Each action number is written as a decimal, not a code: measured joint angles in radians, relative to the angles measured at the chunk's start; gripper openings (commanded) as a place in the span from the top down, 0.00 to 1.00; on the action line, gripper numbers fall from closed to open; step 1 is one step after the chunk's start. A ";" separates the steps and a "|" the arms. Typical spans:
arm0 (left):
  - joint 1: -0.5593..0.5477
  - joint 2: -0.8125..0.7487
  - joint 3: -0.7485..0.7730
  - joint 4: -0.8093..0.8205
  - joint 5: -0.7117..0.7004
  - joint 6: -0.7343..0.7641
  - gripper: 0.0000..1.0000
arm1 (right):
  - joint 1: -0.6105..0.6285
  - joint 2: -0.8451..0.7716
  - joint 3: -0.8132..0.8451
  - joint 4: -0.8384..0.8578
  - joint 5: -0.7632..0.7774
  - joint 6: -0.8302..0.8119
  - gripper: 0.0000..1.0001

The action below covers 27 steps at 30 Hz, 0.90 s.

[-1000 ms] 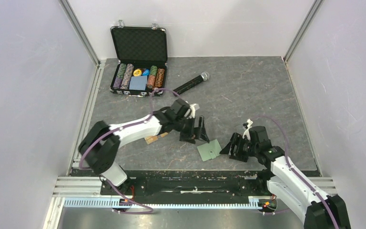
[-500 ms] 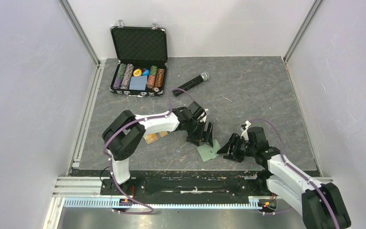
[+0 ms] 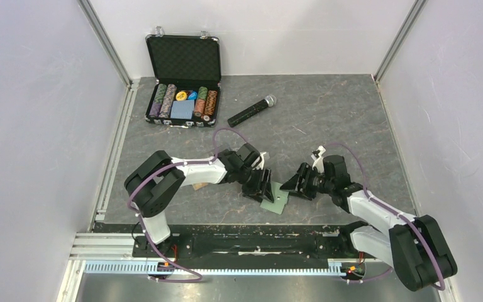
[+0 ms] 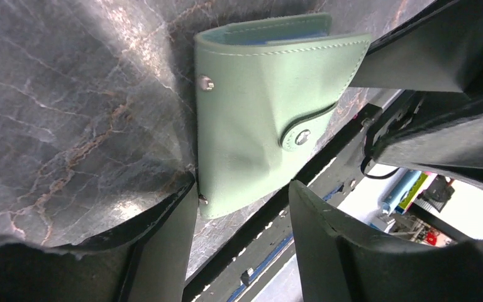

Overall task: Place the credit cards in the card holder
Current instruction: Open the card holder at the center of the board.

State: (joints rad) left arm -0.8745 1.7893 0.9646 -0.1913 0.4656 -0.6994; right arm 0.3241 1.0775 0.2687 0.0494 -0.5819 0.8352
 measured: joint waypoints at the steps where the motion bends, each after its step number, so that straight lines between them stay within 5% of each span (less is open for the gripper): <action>1: 0.000 -0.006 -0.016 0.018 0.008 -0.015 0.37 | 0.000 0.000 0.012 0.003 -0.006 -0.010 0.41; 8: -0.001 -0.012 -0.030 0.040 0.004 -0.060 0.32 | 0.000 -0.024 0.057 -0.116 0.037 -0.110 0.38; 14: -0.005 -0.003 -0.002 0.003 -0.032 -0.061 0.39 | 0.000 -0.066 0.039 -0.222 0.087 -0.164 0.42; 24: -0.003 0.018 -0.018 0.071 -0.016 -0.077 0.56 | -0.002 -0.002 -0.136 0.142 -0.063 -0.043 0.56; 27: -0.001 0.016 -0.039 0.109 -0.008 -0.095 0.57 | -0.002 0.038 -0.158 0.241 -0.084 -0.013 0.69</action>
State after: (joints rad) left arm -0.8753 1.8053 0.9257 -0.0826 0.4576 -0.7944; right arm 0.3225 1.1156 0.1112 0.2901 -0.6659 0.8223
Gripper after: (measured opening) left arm 0.443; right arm 0.418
